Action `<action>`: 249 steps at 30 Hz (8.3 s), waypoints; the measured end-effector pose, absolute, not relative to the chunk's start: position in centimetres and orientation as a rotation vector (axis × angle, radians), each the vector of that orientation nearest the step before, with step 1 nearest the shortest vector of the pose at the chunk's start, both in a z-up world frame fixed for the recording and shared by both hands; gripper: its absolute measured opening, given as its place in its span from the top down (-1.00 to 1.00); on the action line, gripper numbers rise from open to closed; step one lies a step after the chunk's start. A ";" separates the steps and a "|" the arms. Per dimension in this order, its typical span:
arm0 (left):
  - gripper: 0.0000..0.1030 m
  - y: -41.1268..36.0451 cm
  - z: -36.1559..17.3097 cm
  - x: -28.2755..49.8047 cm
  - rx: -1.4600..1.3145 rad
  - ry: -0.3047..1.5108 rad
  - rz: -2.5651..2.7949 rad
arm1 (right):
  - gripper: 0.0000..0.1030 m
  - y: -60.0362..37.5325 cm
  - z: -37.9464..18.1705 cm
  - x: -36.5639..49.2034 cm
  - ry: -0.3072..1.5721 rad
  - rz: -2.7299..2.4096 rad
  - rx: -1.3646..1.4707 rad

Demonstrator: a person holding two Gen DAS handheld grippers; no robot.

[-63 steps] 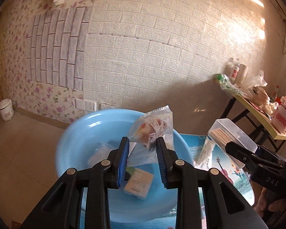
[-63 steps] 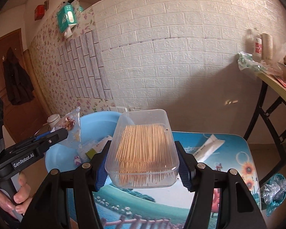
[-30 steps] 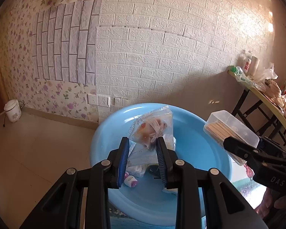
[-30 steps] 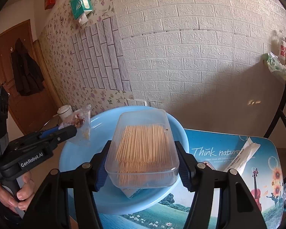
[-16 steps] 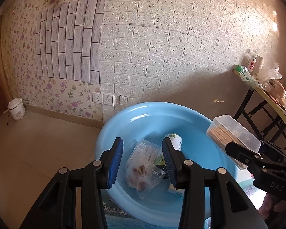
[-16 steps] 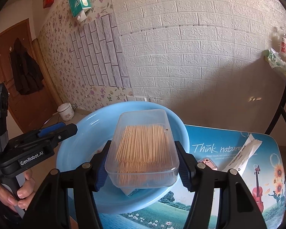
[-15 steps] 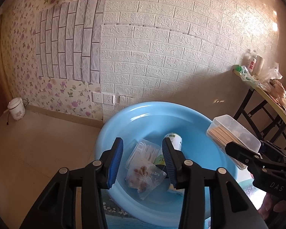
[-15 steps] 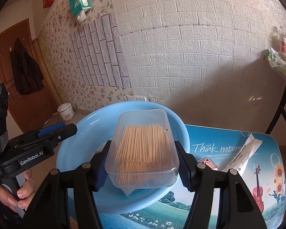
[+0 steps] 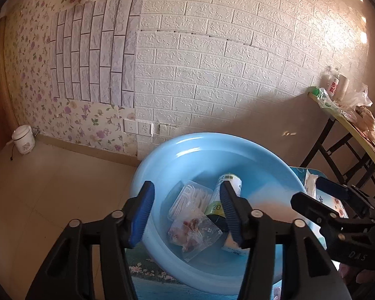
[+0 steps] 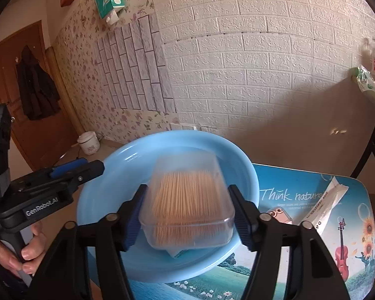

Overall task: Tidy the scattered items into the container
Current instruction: 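Open both tools to release the packet and toothpick box into the basin, then move the left tool to the pink case while the right tool approaches the white packet, then grasp the pink case with the left tool while the right tool grasps the white packet, then carry the pink case and white packet over the basin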

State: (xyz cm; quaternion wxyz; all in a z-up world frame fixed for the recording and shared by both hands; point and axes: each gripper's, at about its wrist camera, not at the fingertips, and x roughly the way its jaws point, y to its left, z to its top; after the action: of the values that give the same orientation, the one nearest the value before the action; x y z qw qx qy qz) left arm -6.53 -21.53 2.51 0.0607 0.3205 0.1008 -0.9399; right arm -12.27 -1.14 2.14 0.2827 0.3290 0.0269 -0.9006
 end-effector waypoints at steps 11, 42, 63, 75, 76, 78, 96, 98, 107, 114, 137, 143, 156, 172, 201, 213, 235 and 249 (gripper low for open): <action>-0.08 -20.8 2.7 -6.2 0.962 0.297 -2.849 | -0.71 0.2 2.2 -12.1 0.038 -2.418 0.881; -0.55 -10.9 5.2 -6.2 0.937 0.123 -2.987 | -0.71 10.7 2.2 -12.1 -0.122 -2.537 0.910; -0.53 1.9 3.8 -9.5 1.046 -0.045 -3.105 | -0.71 22.8 -0.5 -16.7 -0.226 -2.659 1.043; -0.20 6.7 -0.4 -14.2 1.264 0.035 -3.034 | -0.71 26.5 -2.7 -19.1 -0.219 -2.668 1.102; -0.20 7.0 -0.9 -14.6 1.278 0.035 -3.025 | -0.71 26.9 -2.9 -19.4 -0.219 -2.671 1.106; -0.20 7.3 -1.6 -15.3 1.298 0.054 -2.995 | -0.71 27.6 -3.3 -20.0 -0.218 -2.672 1.116; 0.07 4.7 -5.8 -19.5 1.349 0.216 -2.773 | -0.30 25.6 -6.4 -26.4 -0.244 -2.503 1.170; 0.07 4.3 -5.9 -19.8 1.338 0.212 -2.767 | -0.28 25.2 -6.6 -27.2 -0.256 -2.490 1.175; 0.07 4.1 -6.1 -20.6 1.301 0.127 -2.769 | -0.27 23.3 -7.9 -31.2 -0.333 -2.448 1.254; 0.06 4.0 -6.1 -20.8 1.285 0.109 -2.778 | 0.35 22.1 -9.5 -33.1 -0.327 -2.407 1.303; -0.11 3.2 -6.8 -19.8 1.305 0.155 -2.677 | 0.13 22.3 -7.6 -27.6 -0.134 -2.298 1.168; -0.11 3.3 -7.2 -20.3 1.319 0.138 -2.674 | 0.13 21.0 -8.1 -26.4 -0.002 -2.259 1.177; 0.12 2.9 -8.4 -21.0 1.366 0.134 -2.709 | 0.76 20.0 -9.0 -25.7 0.127 -2.188 1.173; 0.12 4.4 -7.0 -16.6 1.421 0.125 -2.856 | 0.86 23.6 -7.2 -20.5 0.017 -2.227 1.178; 0.12 -4.2 5.9 -8.0 0.954 0.265 -2.960 | 0.86 16.7 3.8 -14.7 0.042 -2.318 0.917; 0.12 -13.1 5.2 -7.1 0.948 0.280 -2.836 | 0.86 6.2 4.0 -13.3 0.115 -2.187 0.874; 0.12 -18.9 5.3 -7.1 0.916 0.278 -2.801 | 0.86 -0.7 5.5 -14.5 0.118 -2.201 0.871; 0.12 -21.2 5.5 -7.6 0.915 0.237 -2.807 | 0.86 -2.9 4.9 -15.3 0.063 -2.205 0.900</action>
State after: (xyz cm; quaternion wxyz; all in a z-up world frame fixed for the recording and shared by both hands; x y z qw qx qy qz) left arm -7.62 -21.20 5.51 0.0899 0.3078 0.0798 -0.9438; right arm -15.27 -2.92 4.91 0.3705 0.3510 0.0245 -0.8596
